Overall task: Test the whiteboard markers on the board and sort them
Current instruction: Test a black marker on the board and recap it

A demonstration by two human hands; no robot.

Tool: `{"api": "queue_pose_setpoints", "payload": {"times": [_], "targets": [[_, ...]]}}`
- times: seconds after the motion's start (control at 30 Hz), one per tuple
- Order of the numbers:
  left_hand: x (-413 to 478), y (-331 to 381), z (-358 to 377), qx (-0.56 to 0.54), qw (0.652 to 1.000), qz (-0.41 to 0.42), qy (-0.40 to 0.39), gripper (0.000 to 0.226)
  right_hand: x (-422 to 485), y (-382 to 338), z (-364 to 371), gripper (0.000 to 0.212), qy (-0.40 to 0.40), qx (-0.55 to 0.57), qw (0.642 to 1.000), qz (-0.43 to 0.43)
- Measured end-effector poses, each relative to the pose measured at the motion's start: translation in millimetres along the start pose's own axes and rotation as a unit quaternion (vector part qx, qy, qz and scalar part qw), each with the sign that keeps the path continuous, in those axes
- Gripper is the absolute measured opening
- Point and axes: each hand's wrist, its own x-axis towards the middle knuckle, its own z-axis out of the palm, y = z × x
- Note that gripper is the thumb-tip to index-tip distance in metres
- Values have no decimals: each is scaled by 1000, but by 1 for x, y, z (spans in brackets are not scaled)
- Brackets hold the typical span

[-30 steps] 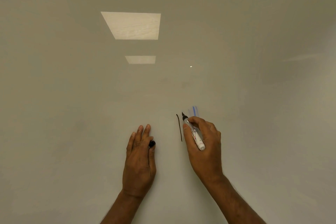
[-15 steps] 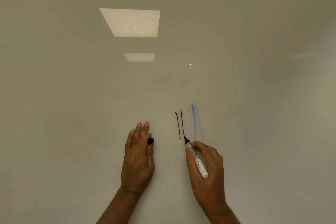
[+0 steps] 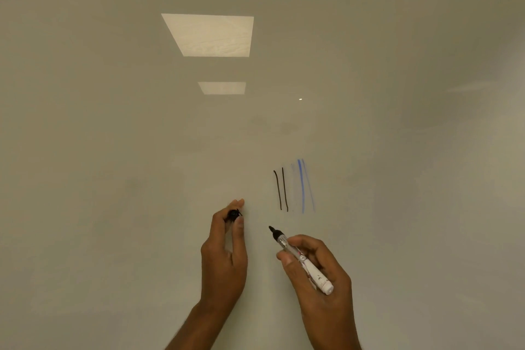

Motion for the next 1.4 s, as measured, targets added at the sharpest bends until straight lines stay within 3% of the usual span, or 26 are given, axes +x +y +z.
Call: {"api": "queue_pose_setpoints", "payload": {"times": [0.1,0.23,0.37,0.5,0.7,1.03,1.4], "targets": [[-11,33,-2,-107,986,-123,23,21,-12,-9,1,23,-33,23,999,1],[-17,54,-11,-298,916,-269,10,26,-24,-16,-1,28,-75,25,997,9],[-24,64,-16,-431,832,-350,0,29,-34,-18,-4,28,-90,12,996,14],[-35,70,-16,-467,796,-385,-6,30,-40,-23,-6,26,-96,16,995,19],[-52,76,-11,-474,777,-414,-23,29,-48,-25,-8,22,-83,38,995,37],[-72,72,-4,-481,761,-435,38,25,-58,-12,-7,24,-57,35,996,59],[-79,69,-8,-441,793,-421,9,26,-64,-3,-17,15,-71,50,992,89]]}}
